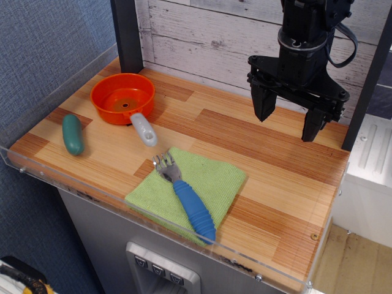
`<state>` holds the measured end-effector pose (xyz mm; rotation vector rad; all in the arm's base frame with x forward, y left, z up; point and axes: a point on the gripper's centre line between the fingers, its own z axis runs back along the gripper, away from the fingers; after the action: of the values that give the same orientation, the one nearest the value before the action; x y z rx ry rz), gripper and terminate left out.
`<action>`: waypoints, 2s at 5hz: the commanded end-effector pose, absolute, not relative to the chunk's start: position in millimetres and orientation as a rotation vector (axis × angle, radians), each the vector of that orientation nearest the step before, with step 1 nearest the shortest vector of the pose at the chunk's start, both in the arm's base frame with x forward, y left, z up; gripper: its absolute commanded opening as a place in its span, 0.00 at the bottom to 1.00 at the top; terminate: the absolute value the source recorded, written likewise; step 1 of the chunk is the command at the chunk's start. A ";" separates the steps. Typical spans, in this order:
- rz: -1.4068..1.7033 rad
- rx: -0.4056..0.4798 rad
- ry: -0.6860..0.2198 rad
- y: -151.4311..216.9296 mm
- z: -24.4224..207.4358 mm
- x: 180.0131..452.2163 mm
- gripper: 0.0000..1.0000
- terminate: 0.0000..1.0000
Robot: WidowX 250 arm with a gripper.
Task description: Place the pan close to the upper right hand corner of the table.
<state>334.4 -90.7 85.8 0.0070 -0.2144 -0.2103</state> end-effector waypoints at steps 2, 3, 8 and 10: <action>-0.115 0.007 -0.190 -59.0 90.7 328.5 1.00 0.00; -0.074 0.027 -0.194 -35.5 93.3 331.2 1.00 0.00; 0.186 0.136 -0.224 95.0 82.2 345.1 1.00 0.00; 0.208 0.138 -0.194 118.7 65.0 342.8 1.00 0.00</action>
<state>340.2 114.1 49.0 0.1226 -0.1466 0.2032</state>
